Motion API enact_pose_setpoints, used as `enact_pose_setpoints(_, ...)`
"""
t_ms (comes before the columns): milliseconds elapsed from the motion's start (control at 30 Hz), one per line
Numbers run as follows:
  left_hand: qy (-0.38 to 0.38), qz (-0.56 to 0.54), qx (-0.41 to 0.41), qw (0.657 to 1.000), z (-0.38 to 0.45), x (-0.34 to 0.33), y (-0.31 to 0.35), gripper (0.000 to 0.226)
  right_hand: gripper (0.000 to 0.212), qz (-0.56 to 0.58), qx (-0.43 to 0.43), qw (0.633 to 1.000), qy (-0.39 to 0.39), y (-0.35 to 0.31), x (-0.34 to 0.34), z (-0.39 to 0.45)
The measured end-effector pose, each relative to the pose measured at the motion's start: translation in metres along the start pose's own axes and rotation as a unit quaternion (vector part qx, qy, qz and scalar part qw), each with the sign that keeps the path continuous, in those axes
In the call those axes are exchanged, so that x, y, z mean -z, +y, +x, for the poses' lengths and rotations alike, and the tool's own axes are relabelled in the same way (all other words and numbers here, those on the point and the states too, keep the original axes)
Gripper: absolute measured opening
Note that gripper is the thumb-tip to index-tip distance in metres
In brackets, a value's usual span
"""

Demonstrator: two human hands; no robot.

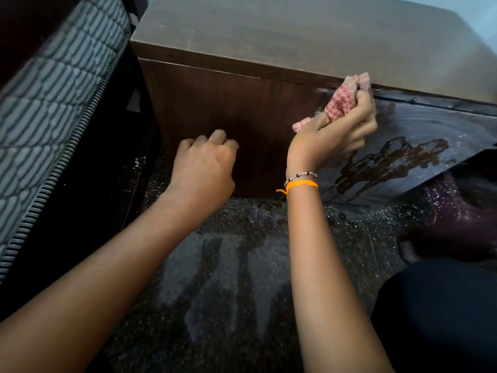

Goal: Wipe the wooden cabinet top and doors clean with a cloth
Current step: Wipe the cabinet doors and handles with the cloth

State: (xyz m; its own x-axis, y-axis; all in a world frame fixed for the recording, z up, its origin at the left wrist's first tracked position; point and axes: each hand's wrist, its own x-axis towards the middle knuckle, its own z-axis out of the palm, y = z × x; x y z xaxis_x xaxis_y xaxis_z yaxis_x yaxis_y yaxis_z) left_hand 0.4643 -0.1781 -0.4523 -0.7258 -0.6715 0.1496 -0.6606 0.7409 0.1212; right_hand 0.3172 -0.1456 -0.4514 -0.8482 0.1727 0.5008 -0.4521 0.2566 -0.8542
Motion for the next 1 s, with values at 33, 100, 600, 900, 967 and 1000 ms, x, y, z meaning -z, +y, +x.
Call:
enact_pose_setpoints(33,0.019,0.010,-0.007,1.000,0.001,0.000,0.001,0.051,0.063,-0.016,0.016,1.000,-0.016,-0.002,0.002,0.000)
enact_pose_setpoints(100,0.055,0.011,-0.033,0.998,0.005,0.001,0.005,0.062,0.061,-0.063,0.130,0.985,-0.093,-0.001,0.008,-0.005)
enact_pose_setpoints(600,0.047,0.099,-0.123,0.986,0.002,-0.002,0.021,0.079,0.042,-0.167,0.172,0.957,-0.165,0.046,0.028,0.002)
enact_pose_setpoints(900,0.036,0.078,-0.137,0.987,0.007,-0.010,0.026,0.080,0.035,-0.141,0.294,0.920,-0.217,0.026,0.021,0.007)
enact_pose_setpoints(967,0.049,0.074,-0.134,0.987,0.006,-0.012,0.025,0.080,0.038,-0.069,0.186,0.969,-0.150,0.034,0.021,0.014)
enact_pose_setpoints(1000,0.051,0.070,-0.134,0.987,0.006,-0.012,0.024,0.080,0.040,-0.029,0.132,0.984,-0.119,0.034,0.020,0.015)
